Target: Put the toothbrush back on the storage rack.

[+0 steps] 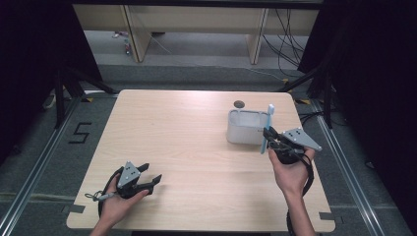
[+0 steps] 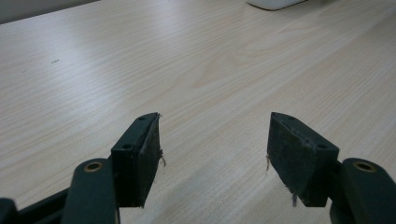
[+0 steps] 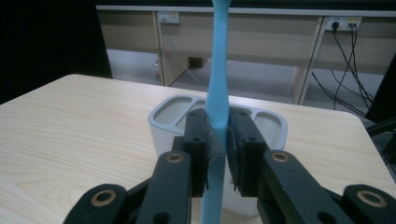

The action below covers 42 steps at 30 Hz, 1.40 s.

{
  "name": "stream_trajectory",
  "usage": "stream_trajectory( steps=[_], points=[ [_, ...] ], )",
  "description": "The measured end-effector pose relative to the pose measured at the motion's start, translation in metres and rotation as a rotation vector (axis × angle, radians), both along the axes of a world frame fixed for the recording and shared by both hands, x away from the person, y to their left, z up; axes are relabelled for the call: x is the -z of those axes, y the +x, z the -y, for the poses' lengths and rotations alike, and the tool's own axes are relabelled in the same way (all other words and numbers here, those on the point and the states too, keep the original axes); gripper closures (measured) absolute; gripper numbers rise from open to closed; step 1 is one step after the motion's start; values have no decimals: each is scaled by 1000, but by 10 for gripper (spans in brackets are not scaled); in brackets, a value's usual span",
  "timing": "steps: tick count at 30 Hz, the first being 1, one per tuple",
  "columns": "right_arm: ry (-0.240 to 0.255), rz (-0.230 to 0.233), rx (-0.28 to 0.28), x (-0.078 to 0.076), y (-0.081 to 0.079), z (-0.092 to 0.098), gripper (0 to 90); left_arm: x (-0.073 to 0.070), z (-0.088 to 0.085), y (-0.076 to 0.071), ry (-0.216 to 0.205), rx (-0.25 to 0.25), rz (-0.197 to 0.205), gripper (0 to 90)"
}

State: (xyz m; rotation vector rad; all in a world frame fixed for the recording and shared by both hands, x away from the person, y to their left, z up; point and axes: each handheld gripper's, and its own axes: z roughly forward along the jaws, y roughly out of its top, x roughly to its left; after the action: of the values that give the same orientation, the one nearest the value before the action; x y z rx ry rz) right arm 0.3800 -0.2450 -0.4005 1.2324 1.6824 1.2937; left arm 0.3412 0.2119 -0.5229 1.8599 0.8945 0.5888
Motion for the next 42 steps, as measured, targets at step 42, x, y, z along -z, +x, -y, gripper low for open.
stream_trajectory(
  steps=[42],
  points=[
    [16, 53, 41, -14, 24, 2, 789, 0, 0, -1, 8, -11, 0, 352]
  ],
)
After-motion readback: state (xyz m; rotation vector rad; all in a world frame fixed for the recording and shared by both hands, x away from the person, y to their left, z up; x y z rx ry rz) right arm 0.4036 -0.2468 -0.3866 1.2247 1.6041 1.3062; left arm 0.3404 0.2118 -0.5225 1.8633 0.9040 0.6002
